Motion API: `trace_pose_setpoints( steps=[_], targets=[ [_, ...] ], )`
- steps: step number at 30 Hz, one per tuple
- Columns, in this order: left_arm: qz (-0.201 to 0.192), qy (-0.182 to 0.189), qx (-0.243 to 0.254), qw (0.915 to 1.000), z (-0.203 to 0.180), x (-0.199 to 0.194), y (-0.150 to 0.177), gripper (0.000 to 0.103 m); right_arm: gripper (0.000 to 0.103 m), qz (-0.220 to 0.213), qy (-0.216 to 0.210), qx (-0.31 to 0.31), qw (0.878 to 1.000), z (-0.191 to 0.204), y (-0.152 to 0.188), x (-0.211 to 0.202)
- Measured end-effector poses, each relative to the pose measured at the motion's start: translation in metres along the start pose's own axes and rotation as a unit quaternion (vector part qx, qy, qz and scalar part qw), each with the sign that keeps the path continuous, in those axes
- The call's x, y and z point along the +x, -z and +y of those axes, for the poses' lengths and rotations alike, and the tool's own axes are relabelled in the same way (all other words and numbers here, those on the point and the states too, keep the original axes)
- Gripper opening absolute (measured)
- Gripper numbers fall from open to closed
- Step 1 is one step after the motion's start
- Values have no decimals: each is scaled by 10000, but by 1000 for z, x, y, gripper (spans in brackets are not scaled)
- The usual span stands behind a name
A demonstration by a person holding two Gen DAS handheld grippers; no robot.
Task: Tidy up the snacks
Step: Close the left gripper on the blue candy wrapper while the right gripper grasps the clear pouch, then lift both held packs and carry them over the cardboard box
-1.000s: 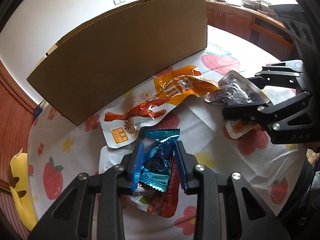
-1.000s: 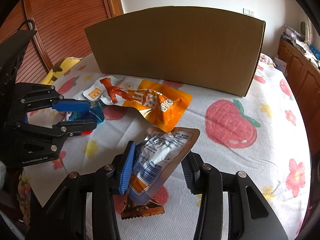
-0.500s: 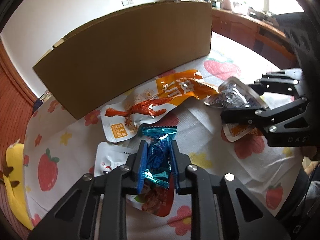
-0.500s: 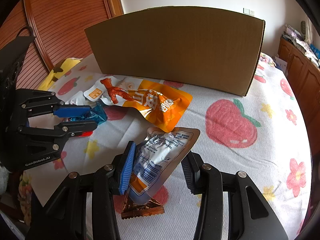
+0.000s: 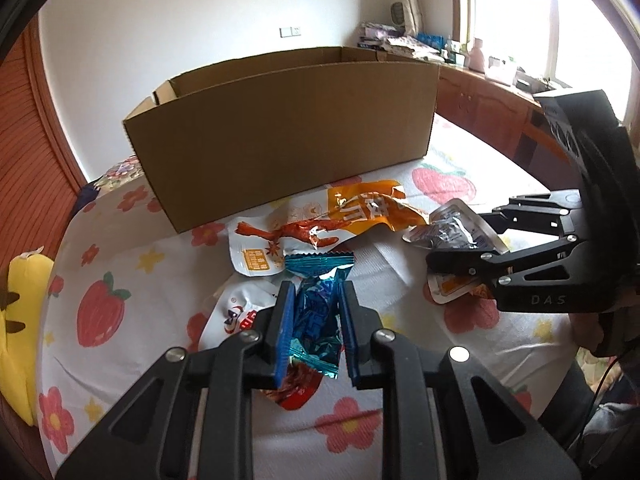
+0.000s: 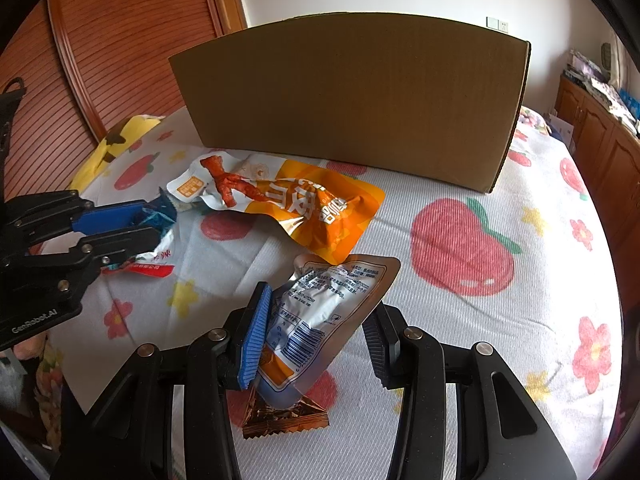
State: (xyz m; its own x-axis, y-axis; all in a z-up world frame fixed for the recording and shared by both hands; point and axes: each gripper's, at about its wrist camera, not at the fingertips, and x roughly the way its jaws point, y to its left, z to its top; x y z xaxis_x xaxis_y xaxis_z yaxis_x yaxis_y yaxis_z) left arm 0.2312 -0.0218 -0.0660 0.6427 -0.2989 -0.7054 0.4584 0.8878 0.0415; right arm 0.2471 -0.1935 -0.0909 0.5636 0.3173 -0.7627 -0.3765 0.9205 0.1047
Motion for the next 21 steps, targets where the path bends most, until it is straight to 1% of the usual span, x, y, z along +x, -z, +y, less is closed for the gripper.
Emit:
trace_pose_setpoints(
  steps=[4,8,14,17,19,20,21],
  targets=[
    [-184,35,-251,9995,5,-11,3,20,44,0,-7,-1,10000,2,0,0],
    [-295,51,-340,9990,6,-19,6,20,44,10,53,-50,10000,5,0,1],
    [-332,78,-439,9985,7,-27,11,20,44,28,153,-138,9998,10,0,4],
    [-350,95,-483,9982,7,-31,14,20,35,-3,154,-188,9997,13,1,4],
    [-358,94,-486,9981,5,-33,15,20,31,-15,174,-199,9996,14,0,4],
    [-368,105,-490,9981,4,-35,16,20,26,-11,107,-216,9997,15,0,3],
    [-379,115,-492,9980,4,-37,17,20,25,-28,88,-222,9997,15,0,2]
  ],
)
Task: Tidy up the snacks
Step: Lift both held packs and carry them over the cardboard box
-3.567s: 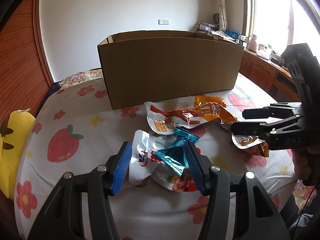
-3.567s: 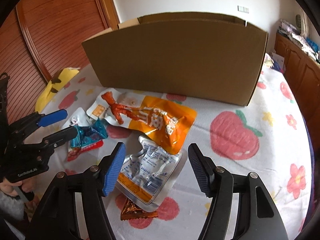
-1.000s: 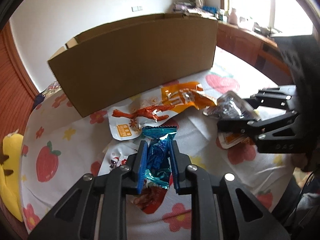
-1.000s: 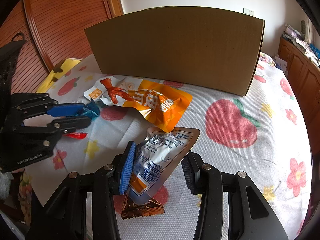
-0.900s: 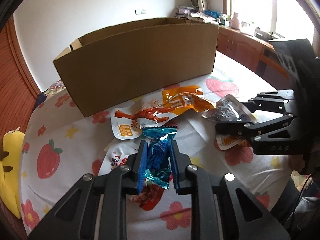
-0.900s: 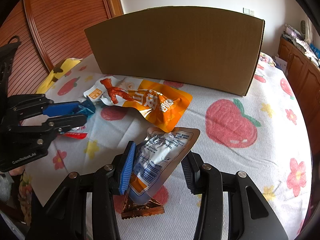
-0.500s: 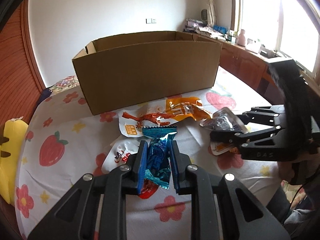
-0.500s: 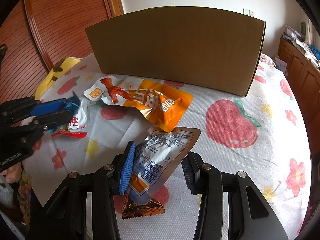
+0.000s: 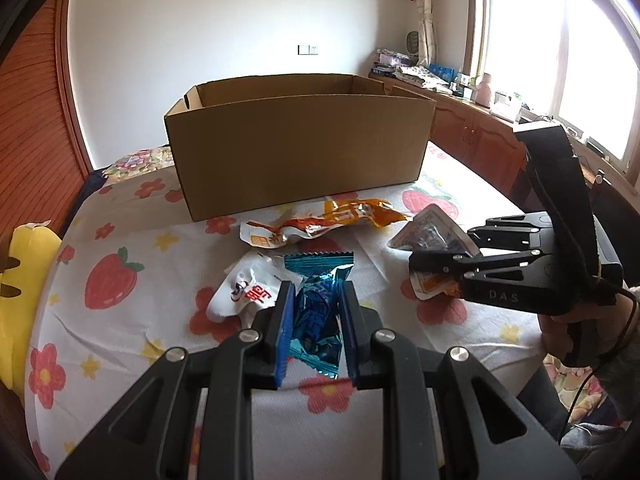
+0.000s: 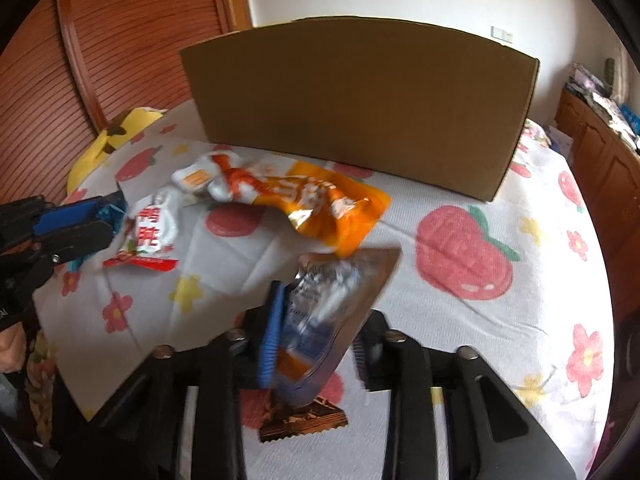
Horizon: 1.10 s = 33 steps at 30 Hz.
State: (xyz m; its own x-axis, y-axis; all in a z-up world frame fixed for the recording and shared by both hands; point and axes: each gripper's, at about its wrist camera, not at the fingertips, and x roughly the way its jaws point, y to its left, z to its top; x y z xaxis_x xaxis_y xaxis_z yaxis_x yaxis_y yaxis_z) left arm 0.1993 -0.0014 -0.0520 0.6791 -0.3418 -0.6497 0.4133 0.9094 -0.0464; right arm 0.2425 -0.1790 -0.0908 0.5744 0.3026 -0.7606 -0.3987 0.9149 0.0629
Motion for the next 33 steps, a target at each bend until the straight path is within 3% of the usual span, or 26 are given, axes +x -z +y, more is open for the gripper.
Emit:
trace_pose_setpoints(
  steps=[5,24,33],
  targets=[
    [-41,3,-15,10000,-2,-7,2,20,20,-92,-38,82,9999,1,0,-11],
    [-235,-78,-100,9996,-4,-16,-3,21,20,-670,-123,197,9975,-6,-8,-67],
    [-460,-276,102,9985,-4,-19,-27,21,20,-889,-189,132,9958,-10,-23,-87]
  ],
)
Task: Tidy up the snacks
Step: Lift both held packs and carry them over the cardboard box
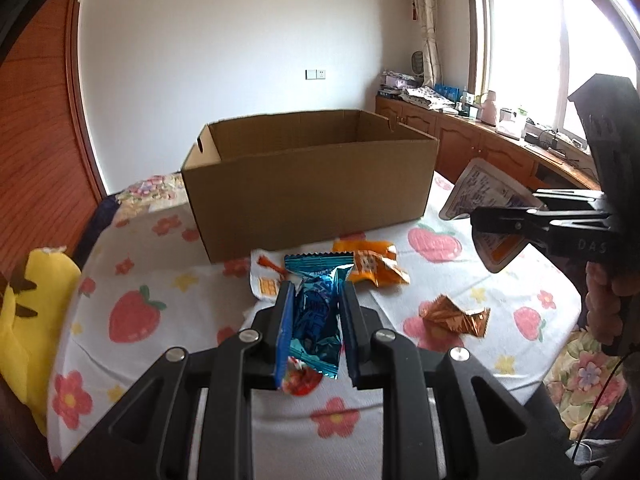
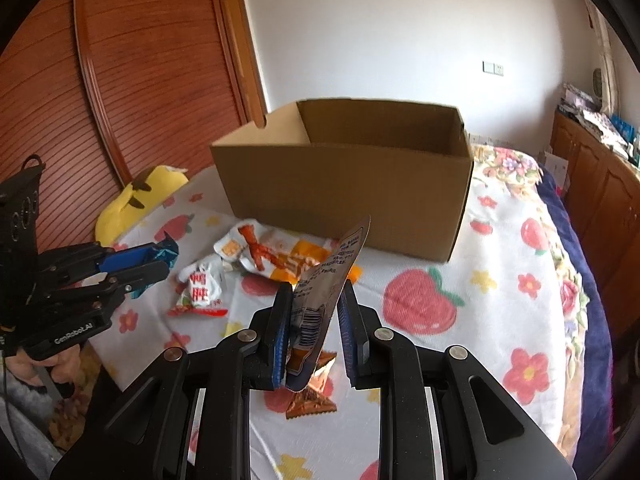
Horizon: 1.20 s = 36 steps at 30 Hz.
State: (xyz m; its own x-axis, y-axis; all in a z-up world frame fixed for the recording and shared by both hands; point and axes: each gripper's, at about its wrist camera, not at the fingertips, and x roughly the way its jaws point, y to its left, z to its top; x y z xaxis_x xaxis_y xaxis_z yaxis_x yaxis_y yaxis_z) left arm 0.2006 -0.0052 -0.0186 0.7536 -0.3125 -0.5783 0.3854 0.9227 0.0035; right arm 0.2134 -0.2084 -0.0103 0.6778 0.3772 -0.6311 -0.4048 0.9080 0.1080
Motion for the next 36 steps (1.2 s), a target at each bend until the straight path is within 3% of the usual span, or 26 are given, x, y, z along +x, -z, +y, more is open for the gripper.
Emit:
trace_pose_setpoints(
  steps=[14,26,36],
  targets=[
    [-324,-35,-94,9994,23,15,-49,21,20,-417,-91,-481,9979,0,-57,-2],
    [-588,1,-193,9981,44,46,-95,21,20,-706,-139,-548,9959,-18,-102,33],
    [-752,-36,-193,9970,57,76,-125,21,20,-778,-136,-469,9958,-36,-119,72]
  ],
)
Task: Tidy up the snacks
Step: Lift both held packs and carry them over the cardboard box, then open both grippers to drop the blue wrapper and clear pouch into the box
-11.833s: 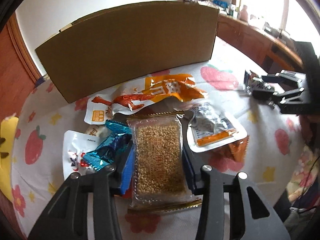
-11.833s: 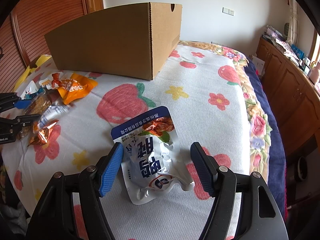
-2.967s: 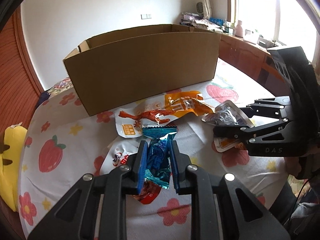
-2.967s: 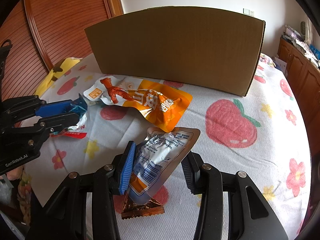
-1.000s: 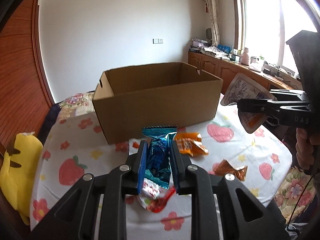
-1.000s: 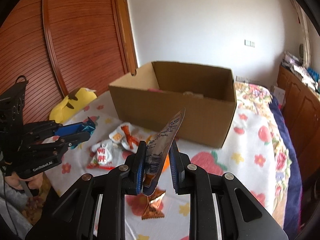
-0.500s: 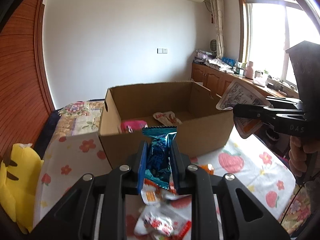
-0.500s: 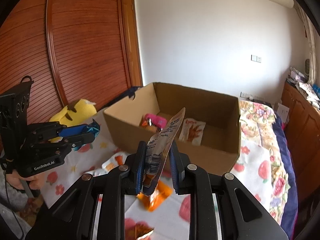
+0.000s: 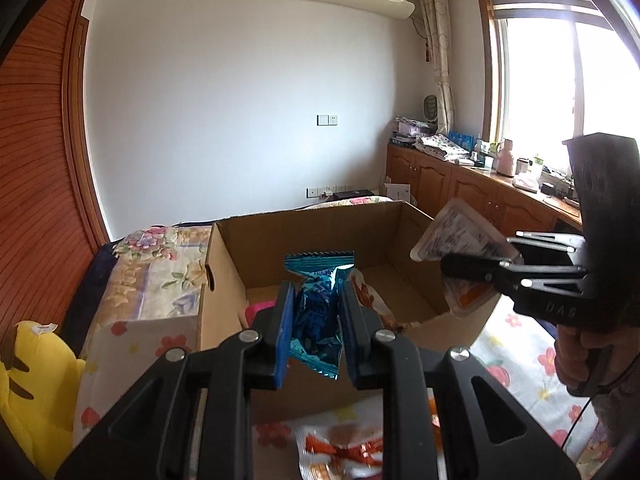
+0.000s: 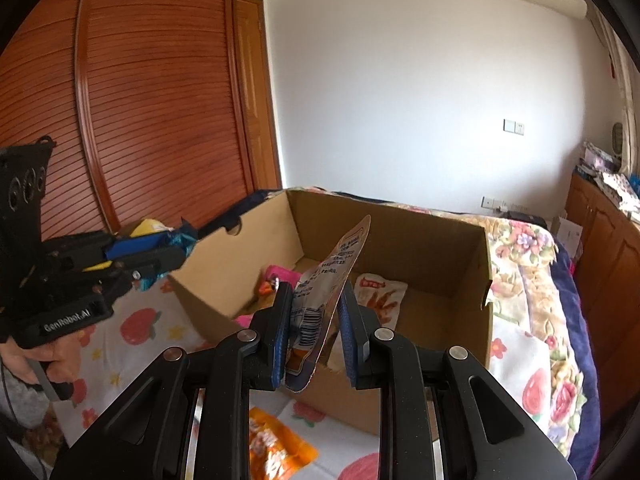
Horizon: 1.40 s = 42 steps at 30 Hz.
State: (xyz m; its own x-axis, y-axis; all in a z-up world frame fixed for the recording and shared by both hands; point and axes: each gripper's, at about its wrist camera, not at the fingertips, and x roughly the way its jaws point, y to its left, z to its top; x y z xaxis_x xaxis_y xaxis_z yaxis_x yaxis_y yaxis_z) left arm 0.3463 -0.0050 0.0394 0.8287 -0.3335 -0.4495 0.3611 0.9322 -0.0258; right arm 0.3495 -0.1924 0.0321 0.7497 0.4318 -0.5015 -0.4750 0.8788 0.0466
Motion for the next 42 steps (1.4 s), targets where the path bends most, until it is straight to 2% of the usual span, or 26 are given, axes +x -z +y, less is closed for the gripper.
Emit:
trace_pose_setpoints(
  steps=[14,24,34,42],
  targets=[
    [212,-54,-189,9996,7,38,2,21,20,80,99,347,9993,-26,11,23],
    [385,-82,-116,9992,-2,54,6,21,20,221,124,449,9987,-32,13,34],
    [475,-100,-168,9987,-1,60,12,32,22,338,114,468,9983,-34,19,42],
    [471,-131,-158,9987,-4,49,16,36,25,339,133,448,9983,-32,20,35]
  ],
)
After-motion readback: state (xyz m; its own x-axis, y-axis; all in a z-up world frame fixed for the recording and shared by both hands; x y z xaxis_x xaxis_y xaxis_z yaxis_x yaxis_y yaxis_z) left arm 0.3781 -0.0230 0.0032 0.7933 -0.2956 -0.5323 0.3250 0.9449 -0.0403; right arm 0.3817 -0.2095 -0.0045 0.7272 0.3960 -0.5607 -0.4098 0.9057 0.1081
